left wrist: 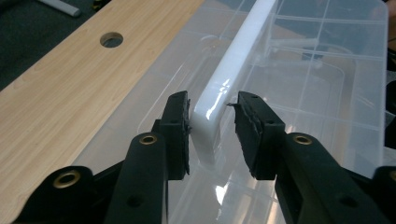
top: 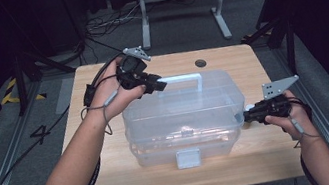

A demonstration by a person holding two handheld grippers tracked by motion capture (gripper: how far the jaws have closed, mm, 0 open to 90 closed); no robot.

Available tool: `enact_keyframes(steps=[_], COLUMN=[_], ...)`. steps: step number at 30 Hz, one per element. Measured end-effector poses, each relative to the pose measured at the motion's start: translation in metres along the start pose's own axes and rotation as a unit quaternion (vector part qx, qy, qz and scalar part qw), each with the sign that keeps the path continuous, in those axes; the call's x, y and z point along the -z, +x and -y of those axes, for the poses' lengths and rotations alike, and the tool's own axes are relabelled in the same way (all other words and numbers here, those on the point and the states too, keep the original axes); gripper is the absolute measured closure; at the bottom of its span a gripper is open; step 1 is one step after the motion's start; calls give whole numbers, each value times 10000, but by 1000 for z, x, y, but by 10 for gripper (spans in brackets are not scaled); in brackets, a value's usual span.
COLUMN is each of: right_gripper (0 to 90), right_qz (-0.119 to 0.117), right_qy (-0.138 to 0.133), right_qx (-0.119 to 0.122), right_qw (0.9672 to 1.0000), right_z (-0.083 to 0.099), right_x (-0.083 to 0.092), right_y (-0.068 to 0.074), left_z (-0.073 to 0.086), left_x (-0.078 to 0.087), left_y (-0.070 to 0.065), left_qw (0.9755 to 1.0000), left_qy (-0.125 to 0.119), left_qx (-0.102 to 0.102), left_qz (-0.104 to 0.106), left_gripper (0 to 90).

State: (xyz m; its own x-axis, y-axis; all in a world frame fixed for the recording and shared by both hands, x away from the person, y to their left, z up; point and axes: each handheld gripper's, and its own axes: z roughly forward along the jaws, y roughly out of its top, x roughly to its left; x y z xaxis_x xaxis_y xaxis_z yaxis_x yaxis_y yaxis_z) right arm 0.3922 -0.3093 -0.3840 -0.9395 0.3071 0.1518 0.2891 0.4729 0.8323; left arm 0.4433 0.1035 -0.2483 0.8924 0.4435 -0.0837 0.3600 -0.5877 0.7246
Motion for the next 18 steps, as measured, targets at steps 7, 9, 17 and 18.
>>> enact_keyframes(steps=[7, 9, 17, 18], right_gripper=[900, 900, 900, 900], right_qz=[38, 32, 26, 22], right_qy=[-56, -89, -215, -234], right_qx=[8, 3, -18, -4], right_qw=[10000, 10000, 9998, 9997], right_z=[-2, -2, -5, -6], right_x=[1, 2, 5, 5], right_y=[1, 1, -1, -2], left_z=[5, 7, 23, 26], left_x=[24, 31, 53, 54], left_y=[0, -1, -2, -2], left_qw=[9996, 9993, 9977, 9974], left_qy=[-211, -241, -479, -505], left_qx=[-72, -34, 121, 161], left_qz=[-179, -284, -457, -488], left_gripper=[805, 873, 900, 900])
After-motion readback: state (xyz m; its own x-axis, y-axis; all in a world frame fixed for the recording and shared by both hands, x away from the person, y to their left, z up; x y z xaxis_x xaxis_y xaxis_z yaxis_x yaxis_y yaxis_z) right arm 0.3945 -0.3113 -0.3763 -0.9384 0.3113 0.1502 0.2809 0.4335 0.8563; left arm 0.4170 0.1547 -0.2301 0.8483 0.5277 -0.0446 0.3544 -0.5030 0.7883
